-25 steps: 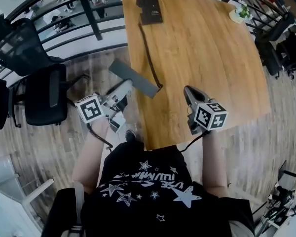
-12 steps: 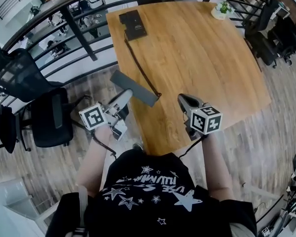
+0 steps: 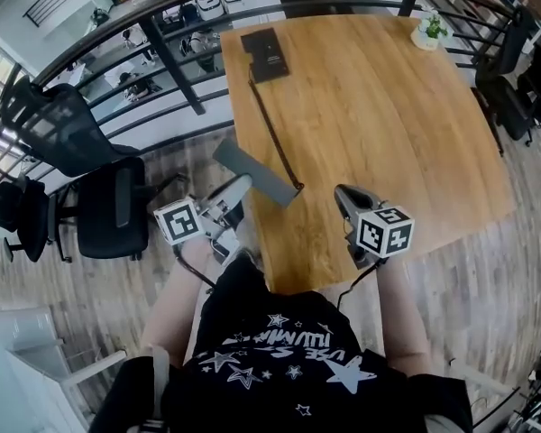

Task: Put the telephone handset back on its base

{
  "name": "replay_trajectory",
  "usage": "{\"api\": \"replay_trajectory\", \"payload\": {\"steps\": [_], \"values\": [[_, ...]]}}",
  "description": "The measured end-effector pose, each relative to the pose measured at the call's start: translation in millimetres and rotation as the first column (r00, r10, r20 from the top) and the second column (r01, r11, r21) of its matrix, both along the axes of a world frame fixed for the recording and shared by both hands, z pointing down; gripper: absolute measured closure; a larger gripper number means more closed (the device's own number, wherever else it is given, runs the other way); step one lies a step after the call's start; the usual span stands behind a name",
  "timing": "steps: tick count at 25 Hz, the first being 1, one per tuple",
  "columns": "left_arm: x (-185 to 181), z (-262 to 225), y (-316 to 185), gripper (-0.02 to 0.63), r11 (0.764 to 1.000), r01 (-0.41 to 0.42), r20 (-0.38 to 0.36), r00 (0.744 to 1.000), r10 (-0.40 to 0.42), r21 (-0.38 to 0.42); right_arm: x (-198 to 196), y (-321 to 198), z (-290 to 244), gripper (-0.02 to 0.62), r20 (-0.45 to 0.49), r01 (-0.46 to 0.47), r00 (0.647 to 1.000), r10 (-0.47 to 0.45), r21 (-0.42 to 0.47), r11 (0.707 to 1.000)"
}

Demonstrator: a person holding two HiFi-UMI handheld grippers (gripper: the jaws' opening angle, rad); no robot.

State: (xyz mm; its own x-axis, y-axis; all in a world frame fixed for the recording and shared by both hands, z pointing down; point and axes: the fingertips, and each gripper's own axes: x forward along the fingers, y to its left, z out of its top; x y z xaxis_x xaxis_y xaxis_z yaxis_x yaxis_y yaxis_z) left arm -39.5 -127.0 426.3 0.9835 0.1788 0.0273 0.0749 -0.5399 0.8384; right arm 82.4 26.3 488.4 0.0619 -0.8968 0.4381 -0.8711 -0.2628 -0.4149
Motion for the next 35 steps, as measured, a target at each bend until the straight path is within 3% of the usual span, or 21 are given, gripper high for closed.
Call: {"api": "replay_trajectory", "payload": {"steps": [4,9,14,20,25,35], "values": [[19,11,-25,0.531,0.999,-0.044,0.016,0.999,0.044,-0.001,13,0,9,0.594,-0.019,-0.073,0.997,0.073,-0.014,0.997],[68,13,-64,0.531,0.990,-0.137,-0.007,0.991,0.137,0.025,42,-6,17,0.594,-0.022,-0.204,0.979,0.204,-0.022,0.979],[108,23,-111,0.531,0.966,-0.254,0.021,0.967,0.253,0.051,49,-23,32,0.594,0.013,-0.331,0.943,0.332,-0.049,0.942],[158,22,-165,0.531,0.932,-0.356,-0.007,0.934,0.357,0.076,62,-50,44,0.594,0.018,-0.464,0.884,0.467,-0.076,0.882],[188,15,-207,0.531,0.915,-0.396,-0.028,0.916,0.399,0.074,68,-81,37,0.594,0.000,-0.497,0.867,0.499,-0.094,0.863],[220,19,-257,0.531,0.889,-0.441,0.022,0.897,0.441,0.122,77,-102,26,0.594,-0.046,-0.526,0.850,0.524,-0.114,0.843]]}}
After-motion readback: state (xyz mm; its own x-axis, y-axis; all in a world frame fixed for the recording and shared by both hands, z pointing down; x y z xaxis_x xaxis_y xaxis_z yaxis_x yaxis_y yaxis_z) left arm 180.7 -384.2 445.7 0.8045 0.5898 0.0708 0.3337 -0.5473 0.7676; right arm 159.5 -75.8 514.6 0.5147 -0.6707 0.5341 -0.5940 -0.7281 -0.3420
